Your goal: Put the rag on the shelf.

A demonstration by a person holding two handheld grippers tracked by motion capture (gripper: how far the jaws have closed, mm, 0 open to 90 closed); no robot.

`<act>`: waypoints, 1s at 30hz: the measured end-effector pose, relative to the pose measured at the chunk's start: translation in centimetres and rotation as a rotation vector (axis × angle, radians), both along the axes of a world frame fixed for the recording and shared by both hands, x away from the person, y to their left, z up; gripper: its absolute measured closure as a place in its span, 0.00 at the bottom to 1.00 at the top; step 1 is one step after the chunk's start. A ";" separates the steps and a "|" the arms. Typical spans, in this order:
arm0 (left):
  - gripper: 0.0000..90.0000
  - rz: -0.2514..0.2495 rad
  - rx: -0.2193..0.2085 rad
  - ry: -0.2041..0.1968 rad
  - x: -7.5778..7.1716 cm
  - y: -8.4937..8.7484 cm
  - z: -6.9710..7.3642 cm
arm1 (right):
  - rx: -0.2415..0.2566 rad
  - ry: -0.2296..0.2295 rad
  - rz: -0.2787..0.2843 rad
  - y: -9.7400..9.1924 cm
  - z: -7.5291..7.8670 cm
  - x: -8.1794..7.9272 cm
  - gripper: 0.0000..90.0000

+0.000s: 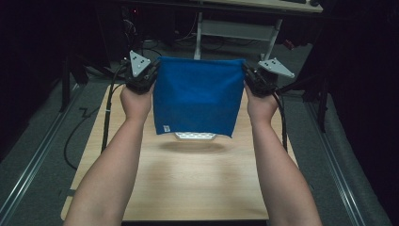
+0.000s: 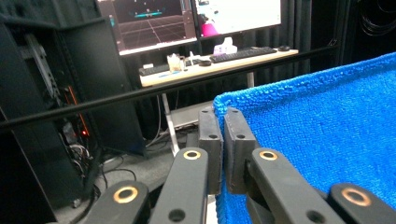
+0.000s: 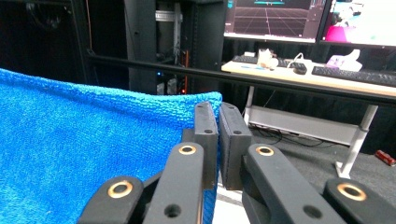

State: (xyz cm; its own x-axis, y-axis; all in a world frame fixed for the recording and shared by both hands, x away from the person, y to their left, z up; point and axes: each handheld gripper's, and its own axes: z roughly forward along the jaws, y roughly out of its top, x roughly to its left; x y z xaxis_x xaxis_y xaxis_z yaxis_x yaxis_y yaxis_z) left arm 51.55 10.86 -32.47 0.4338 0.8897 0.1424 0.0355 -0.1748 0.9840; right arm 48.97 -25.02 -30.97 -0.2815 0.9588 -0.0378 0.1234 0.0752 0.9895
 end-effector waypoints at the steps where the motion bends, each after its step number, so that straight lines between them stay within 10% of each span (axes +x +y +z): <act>1: 0.98 0.001 0.002 0.004 0.3 0.1 -0.8 | 0.001 0.000 0.001 0.1 -0.4 0.3 0.98; 30: 0.96 -0.048 0.058 0.226 0.8 0.2 -13.9 | -0.088 0.214 -0.019 0.7 -11.9 2.1 0.97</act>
